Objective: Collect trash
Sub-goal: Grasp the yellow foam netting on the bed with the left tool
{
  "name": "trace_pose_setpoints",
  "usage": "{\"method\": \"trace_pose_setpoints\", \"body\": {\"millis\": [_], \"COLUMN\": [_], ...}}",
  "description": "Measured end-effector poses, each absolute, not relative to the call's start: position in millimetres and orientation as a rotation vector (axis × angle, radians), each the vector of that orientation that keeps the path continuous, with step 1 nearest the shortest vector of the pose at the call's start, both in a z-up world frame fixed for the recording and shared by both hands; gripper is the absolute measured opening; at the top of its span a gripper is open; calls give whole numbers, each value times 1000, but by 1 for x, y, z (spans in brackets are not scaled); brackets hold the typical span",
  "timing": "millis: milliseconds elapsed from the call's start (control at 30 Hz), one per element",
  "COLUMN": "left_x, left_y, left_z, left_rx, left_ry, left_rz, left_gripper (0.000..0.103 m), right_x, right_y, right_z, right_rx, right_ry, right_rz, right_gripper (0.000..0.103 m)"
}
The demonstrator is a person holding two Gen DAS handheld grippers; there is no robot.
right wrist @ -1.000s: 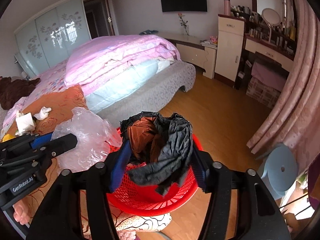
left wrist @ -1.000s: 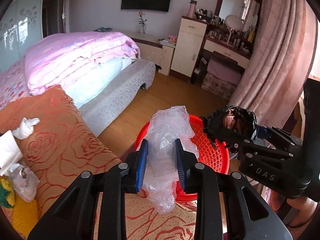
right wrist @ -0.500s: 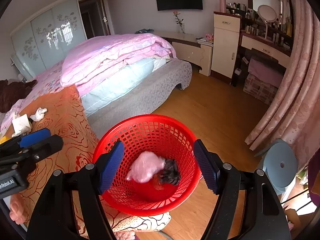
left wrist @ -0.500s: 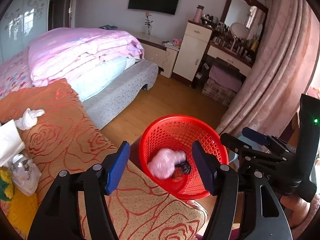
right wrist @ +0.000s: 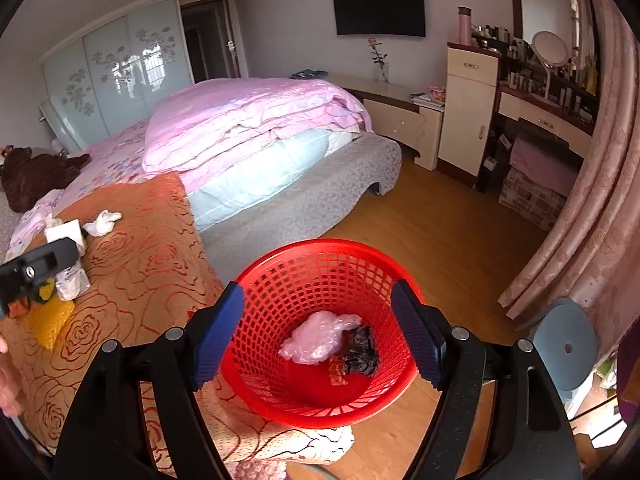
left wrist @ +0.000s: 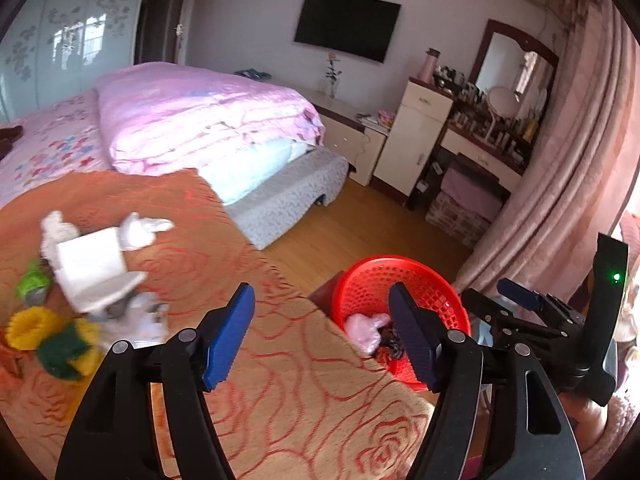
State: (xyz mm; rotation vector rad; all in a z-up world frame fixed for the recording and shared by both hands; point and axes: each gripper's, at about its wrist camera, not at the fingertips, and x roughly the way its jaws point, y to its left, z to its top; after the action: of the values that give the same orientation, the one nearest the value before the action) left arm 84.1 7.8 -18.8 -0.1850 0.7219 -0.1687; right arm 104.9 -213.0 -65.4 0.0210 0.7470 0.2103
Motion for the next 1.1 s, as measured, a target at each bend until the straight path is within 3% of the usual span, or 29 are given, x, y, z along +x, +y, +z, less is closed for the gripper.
{"method": "trace_pose_setpoints", "body": {"millis": [433, 900, 967, 1100], "left_x": [39, 39, 41, 38], "left_y": [133, 121, 119, 113], "left_z": [7, -67, -74, -79], "left_rx": [-314, -282, -268, -211], "left_ry": [657, 819, 832, 835], "left_rz": [64, 36, 37, 56], "left_gripper": [67, 67, 64, 42], "right_x": [97, 95, 95, 95], "right_y": [-195, -184, -182, -179], "right_z": [-64, -72, -74, -76], "right_rx": [1, -23, -28, -35], "right_ry": [749, 771, 777, 784], "right_rz": [265, 279, 280, 283], "right_gripper": [74, 74, 74, 74]}}
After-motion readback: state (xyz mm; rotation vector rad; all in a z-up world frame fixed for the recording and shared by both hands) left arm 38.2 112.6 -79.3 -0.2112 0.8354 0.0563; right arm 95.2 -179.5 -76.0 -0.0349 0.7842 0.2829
